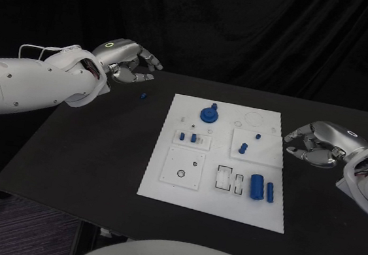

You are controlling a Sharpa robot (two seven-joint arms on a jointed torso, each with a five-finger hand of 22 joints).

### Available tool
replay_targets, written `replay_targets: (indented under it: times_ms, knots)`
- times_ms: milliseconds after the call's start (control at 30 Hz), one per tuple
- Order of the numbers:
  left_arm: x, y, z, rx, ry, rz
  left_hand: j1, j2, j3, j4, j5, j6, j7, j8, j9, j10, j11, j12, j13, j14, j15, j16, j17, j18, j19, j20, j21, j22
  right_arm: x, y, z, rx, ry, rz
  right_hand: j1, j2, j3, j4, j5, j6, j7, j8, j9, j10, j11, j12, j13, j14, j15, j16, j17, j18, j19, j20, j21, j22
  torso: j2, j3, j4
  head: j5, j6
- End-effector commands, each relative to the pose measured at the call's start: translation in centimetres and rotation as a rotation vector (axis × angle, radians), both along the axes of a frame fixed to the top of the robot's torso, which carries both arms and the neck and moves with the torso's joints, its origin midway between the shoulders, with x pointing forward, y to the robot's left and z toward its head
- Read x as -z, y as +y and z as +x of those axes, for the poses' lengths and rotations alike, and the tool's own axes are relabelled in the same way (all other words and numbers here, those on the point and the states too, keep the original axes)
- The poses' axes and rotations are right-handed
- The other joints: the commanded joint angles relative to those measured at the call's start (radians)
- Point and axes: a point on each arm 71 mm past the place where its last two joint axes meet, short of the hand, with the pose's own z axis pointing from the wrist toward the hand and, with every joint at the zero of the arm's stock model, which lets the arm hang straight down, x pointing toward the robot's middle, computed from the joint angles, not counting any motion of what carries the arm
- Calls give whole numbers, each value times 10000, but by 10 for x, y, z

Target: Assemble the parts on the task board

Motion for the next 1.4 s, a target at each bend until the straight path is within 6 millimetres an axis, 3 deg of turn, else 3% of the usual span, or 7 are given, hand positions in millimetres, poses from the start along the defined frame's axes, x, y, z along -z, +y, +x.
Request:
replay_targets:
  times_ms: [33,100,133,167,367,433,1400]
  knots:
    - [8,5,7,-1624,180,1474,22,-9,-17,76,-63,189,117,101,-8,171,-9,342,272,95,6,92,50,-90,77,-22,103,1766,2,2,0,-9,27,-19,73,13,27,-6,-36,-57,-14,-33,-13,-55,3,-42,0,314,-23,-19,35,51,-2,-32,-19,1636,-11,3,-52,95,-2]
    - [12,8,7,-2115,229,1680,-1656,108,-809,-308,-1122,1581,667,870,340,2624,86,2385,1539,632,113,484,980,-233,474,-42,764,1952,2,2,0,-12,36,-22,76,25,31,-2,-37,-52,-13,-30,-14,-49,2,-37,5,315,-25,-19,35,49,1,-33,-11,1639,-4,2,-47,103,-2]
    - [14,10,7,-2424,276,1761,-1656,108,-809,-308,-1122,1581,667,870,340,2624,86,2385,1539,632,113,484,980,-233,474,-42,764,1952,2,2,0,-10,40,-25,76,25,31,-2,-37,-52,-13,-30,-14,-49,2,-37,5,315,-25,-19,35,49,1,-33,-11,1639,-2,0,-50,108,-2]
    - [17,12,6,-2721,329,1813,-1751,107,-991,-35,-1458,1667,633,879,460,3476,-403,4908,4425,1093,-175,805,1761,-265,626,-179,927,1979,2,1,0,-5,44,-28,76,25,31,-2,-37,-52,-13,-30,-14,-49,2,-37,5,315,-25,-19,35,49,1,-33,-11,1639,5,3,-59,119,-2]
    - [36,21,5,-3988,495,1786,-2365,193,-1581,162,-1339,1735,683,780,827,6450,-293,10004,10837,1723,-117,1334,3308,-319,835,-162,1215,2056,2,1,0,-1,69,-37,76,25,31,-2,-37,-52,-13,-30,-14,-49,2,-37,5,315,-25,-19,35,49,1,-33,-11,1639,33,-4,-48,150,-2]
    - [42,23,4,-4261,472,1712,-2480,206,-1680,195,-1222,1692,723,683,927,7369,-302,10946,12081,1910,-113,1505,3818,-357,922,-120,1346,2093,3,1,-1,-5,81,-41,76,25,31,-2,-37,-52,-13,-30,-14,-49,2,-37,5,315,-25,-19,35,49,1,-33,-11,1639,31,-10,-33,138,-2]
    - [87,22,17,-4752,1368,1577,-2254,293,-1615,155,-702,1094,1007,-16,952,7369,-51,10946,12081,1910,129,1505,3818,-379,1003,55,1483,2132,4,0,-1,-18,156,-75,59,62,30,29,-34,-22,4,-9,-15,-51,8,-43,-5,309,-25,-32,14,55,-9,-35,-43,1631,1,16,-65,193,-2]
